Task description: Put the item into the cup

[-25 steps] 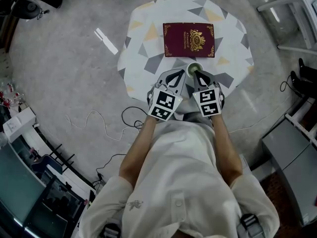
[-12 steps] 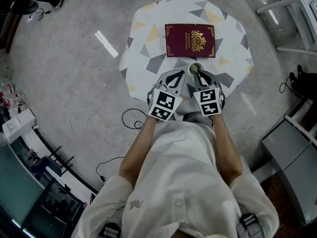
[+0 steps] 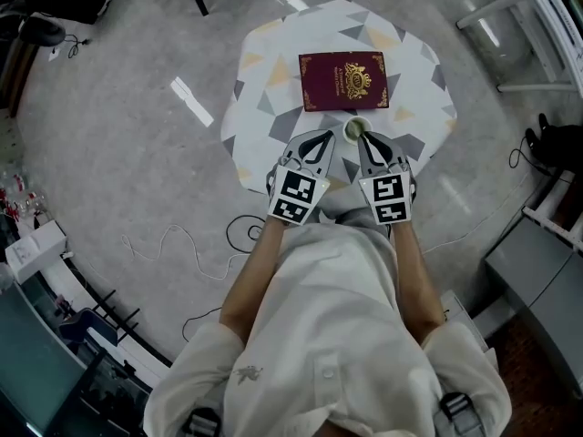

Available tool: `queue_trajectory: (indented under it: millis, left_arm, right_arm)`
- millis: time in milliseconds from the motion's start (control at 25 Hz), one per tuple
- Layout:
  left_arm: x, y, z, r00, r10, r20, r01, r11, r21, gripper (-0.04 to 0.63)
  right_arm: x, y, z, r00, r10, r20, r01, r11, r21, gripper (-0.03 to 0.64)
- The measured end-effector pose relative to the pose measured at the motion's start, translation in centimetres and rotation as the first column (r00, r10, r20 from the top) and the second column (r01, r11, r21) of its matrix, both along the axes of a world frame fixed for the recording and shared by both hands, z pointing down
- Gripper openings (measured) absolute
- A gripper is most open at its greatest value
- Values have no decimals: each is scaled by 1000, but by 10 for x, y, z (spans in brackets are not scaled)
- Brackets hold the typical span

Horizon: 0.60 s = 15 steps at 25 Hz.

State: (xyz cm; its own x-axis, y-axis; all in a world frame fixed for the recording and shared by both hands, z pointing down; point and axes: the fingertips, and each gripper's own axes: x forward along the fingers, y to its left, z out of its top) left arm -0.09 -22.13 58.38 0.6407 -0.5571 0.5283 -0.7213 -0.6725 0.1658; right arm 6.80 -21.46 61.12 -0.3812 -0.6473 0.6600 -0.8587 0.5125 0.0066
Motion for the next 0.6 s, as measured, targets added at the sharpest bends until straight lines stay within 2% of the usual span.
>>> queue_trajectory:
  millis: [240,440,600]
  left_arm:
    - [-4,-14,-41,999,13,-45,-8,996,90,14]
    - [-5,-20,-86,994,39,-103,-20,983,183,14]
    - [-7,-16,-109,990,63,-126,-33,973,226,14]
  right_arm:
    - [2,-8,-58,997,55,48,-61,989,137,32]
    - [6,-11,-120,988,101,119,-131,951,280,21]
    - [7,-1,-154,982,129,134,-169,924,344,17]
